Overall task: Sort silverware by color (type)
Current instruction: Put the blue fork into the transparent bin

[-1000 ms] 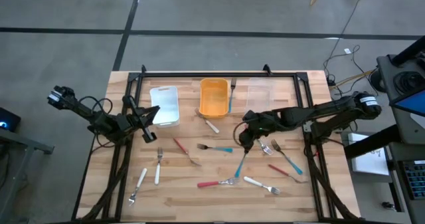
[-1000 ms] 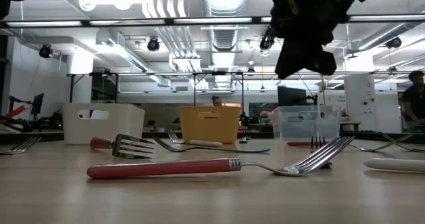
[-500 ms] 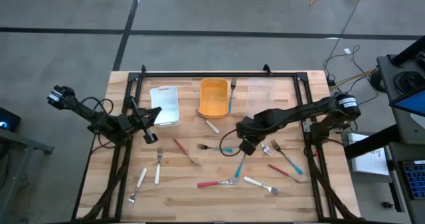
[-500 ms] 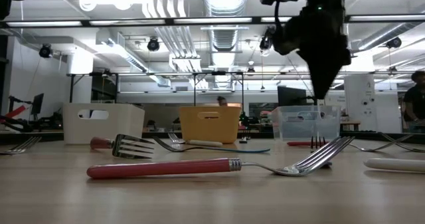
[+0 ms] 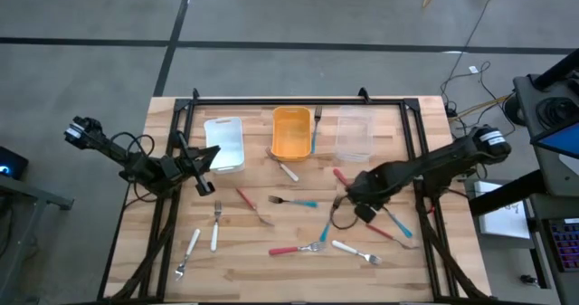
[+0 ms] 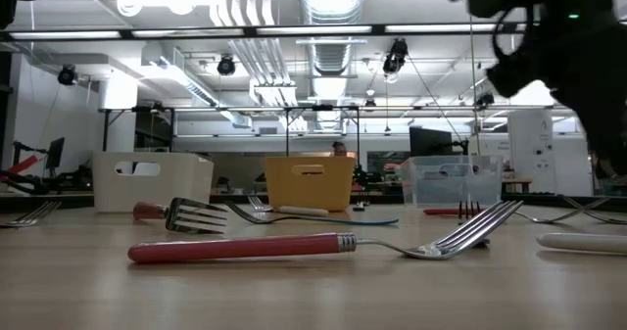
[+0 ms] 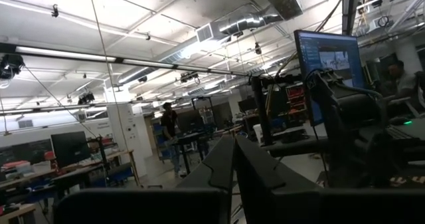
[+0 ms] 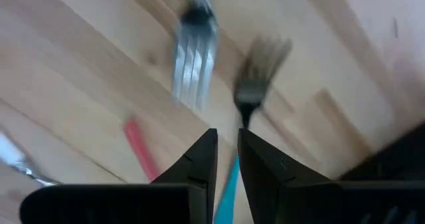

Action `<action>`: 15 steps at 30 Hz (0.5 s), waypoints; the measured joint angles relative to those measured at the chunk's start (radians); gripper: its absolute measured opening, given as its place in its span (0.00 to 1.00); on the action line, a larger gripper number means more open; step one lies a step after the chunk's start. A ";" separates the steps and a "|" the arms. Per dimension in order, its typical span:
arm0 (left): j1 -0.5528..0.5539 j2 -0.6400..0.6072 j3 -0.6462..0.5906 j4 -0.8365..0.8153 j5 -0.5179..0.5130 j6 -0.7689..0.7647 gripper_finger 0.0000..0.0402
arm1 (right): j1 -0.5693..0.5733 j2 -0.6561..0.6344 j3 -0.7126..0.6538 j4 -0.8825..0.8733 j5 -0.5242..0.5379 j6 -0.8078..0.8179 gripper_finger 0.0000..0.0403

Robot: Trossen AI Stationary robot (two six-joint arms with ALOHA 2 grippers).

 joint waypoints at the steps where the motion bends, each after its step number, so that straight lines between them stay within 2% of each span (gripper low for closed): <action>1: 0.000 0.000 0.000 0.000 0.000 0.000 0.00 | 0.011 -0.013 -0.019 0.001 0.000 0.032 0.13; 6: 0.000 0.000 0.000 0.000 0.000 0.000 0.00 | 0.044 -0.054 -0.090 0.010 0.001 0.135 0.18; 15: 0.000 0.000 0.000 -0.001 0.000 -0.032 0.00 | 0.046 -0.032 -0.161 0.057 -0.028 0.139 0.43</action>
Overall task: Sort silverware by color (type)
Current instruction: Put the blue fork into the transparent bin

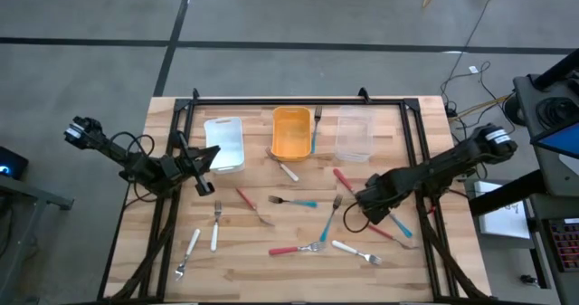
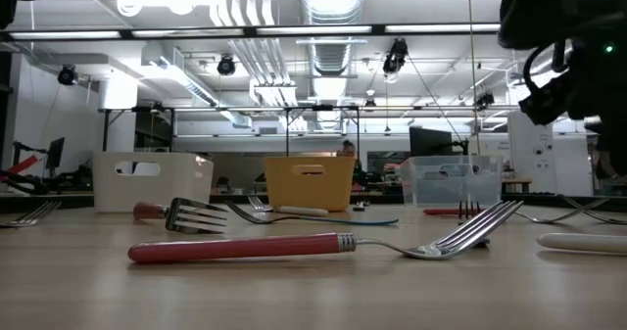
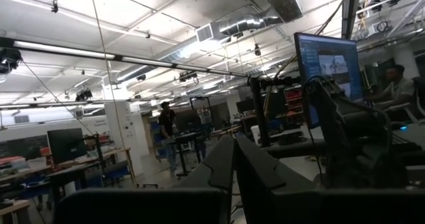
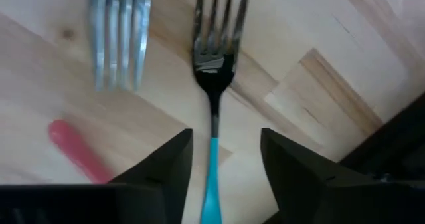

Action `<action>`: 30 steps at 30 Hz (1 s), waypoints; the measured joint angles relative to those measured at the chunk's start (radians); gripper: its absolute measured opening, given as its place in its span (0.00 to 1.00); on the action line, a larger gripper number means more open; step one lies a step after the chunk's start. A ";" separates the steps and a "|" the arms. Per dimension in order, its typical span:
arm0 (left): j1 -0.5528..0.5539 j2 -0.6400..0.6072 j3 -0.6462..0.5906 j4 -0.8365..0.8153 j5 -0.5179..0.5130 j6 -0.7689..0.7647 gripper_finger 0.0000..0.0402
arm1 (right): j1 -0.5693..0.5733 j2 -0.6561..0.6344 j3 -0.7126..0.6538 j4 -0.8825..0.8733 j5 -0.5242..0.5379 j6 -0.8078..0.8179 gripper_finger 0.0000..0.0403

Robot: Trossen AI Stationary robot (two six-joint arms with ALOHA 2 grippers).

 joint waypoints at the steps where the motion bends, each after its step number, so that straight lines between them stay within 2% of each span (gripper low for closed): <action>1: 0.000 0.000 0.000 0.000 0.000 -0.003 0.00 | 0.000 0.007 -0.004 0.000 0.000 -0.007 0.44; 11: 0.000 0.000 0.000 -0.001 0.000 -0.010 0.00 | 0.026 0.057 -0.050 0.089 0.000 -0.031 0.46; 17: 0.000 0.000 0.000 0.000 0.000 -0.010 0.00 | 0.026 0.081 -0.080 0.141 -0.002 -0.026 0.41; 21: 0.000 0.001 0.000 0.000 0.000 -0.010 0.00 | 0.026 0.091 -0.086 0.152 -0.004 -0.024 0.32; 30: 0.000 0.002 0.000 -0.001 0.000 -0.010 0.00 | 0.027 0.091 -0.088 0.207 -0.008 0.017 0.05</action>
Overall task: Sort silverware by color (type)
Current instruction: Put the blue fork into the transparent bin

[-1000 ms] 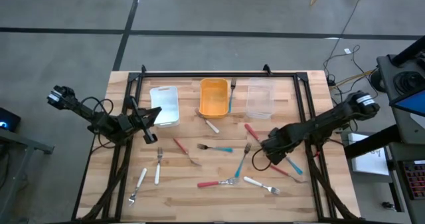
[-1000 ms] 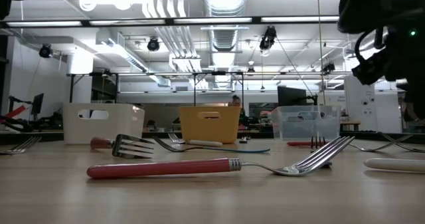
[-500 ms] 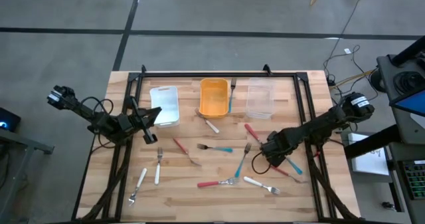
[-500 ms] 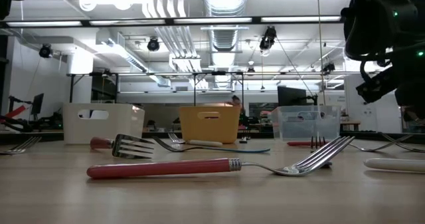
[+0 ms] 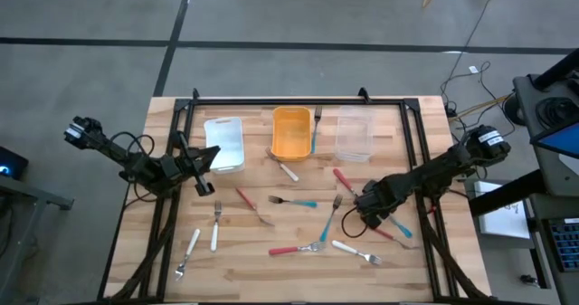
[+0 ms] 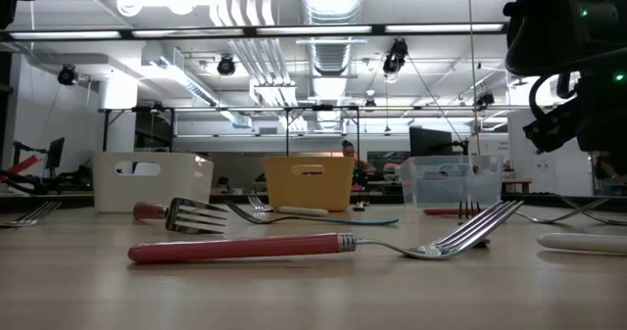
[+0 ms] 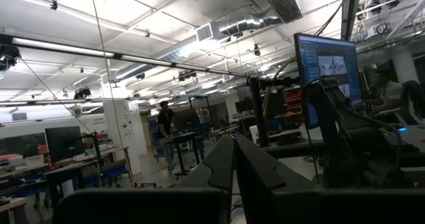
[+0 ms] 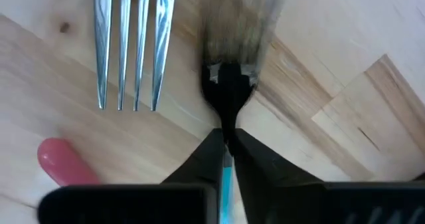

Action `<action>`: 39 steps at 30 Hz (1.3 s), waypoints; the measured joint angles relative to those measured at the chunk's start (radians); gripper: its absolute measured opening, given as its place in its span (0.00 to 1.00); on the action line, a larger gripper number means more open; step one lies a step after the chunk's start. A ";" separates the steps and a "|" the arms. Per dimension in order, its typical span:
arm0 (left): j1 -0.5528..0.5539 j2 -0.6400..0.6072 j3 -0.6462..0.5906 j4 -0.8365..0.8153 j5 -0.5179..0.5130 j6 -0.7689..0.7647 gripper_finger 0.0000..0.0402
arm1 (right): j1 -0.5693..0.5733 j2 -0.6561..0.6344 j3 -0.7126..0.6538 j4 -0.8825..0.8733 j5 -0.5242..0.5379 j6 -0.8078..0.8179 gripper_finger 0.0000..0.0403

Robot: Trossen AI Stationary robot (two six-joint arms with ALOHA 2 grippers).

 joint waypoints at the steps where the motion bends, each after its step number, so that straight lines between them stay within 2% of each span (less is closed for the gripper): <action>1: 0.000 0.000 0.000 0.000 0.000 0.000 0.00 | 0.000 0.000 0.000 0.000 0.000 0.007 0.04; 10: 0.000 0.000 0.000 0.000 0.000 0.000 0.00 | 0.000 -0.043 -0.004 -0.011 0.012 0.020 0.03; 14: 0.000 0.000 0.000 0.000 0.000 0.000 0.00 | -0.003 -0.086 -0.006 -0.075 0.036 0.039 0.03; 22: 0.000 0.002 0.000 0.000 0.000 0.000 0.00 | -0.001 -0.190 0.006 -0.112 -0.018 0.068 0.03; 32: 0.000 0.005 0.000 0.000 0.000 0.028 0.00 | -0.006 -0.274 0.169 -0.250 -0.005 0.080 0.03; 39: 0.006 0.004 0.000 0.012 0.001 0.113 0.00 | -0.069 -0.241 0.298 -0.248 0.048 0.039 0.03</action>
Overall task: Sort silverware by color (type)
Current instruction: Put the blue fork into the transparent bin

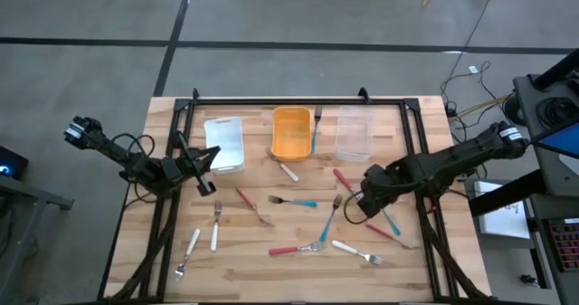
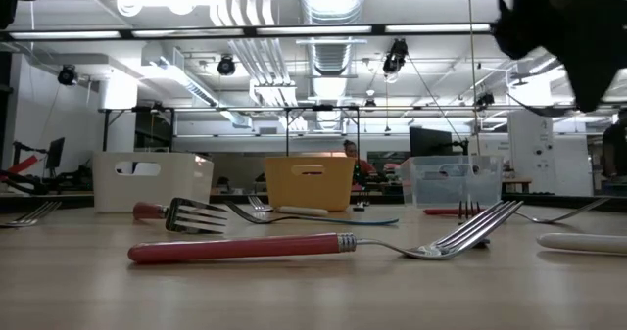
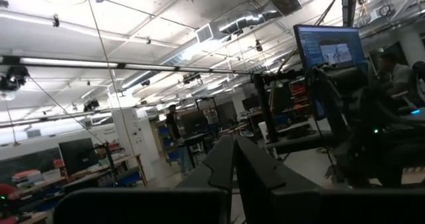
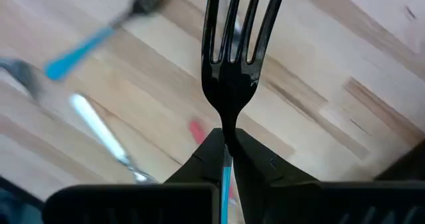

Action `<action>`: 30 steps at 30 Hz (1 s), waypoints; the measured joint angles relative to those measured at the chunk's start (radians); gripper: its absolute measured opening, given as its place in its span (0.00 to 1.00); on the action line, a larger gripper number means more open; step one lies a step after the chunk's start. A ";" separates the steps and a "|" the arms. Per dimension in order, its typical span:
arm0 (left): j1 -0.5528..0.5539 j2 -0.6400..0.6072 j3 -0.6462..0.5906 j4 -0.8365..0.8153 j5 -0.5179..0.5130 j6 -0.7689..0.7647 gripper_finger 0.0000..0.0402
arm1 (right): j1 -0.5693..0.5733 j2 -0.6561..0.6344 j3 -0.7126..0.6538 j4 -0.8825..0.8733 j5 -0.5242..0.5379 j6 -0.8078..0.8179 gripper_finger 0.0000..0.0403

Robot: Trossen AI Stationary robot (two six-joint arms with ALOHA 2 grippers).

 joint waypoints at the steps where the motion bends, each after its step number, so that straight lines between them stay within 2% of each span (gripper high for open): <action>1: 0.003 -0.001 0.000 0.008 0.000 0.014 0.00 | -0.015 0.012 0.023 0.000 0.000 -0.017 0.03; 8: 0.025 -0.013 0.000 0.026 0.001 0.128 0.00 | -0.151 0.120 0.200 0.001 -0.017 -0.186 0.03; 17: 0.047 -0.021 0.000 0.026 -0.002 0.276 0.00 | -0.393 0.291 0.426 -0.043 -0.105 -0.445 0.03; 23: 0.047 -0.021 0.000 0.025 -0.075 0.342 0.00 | -0.565 0.398 0.558 -0.137 -0.133 -0.616 0.03; 30: 0.047 -0.022 0.000 0.026 -0.125 0.376 0.00 | -0.762 0.454 0.592 -0.179 -0.133 -0.699 0.03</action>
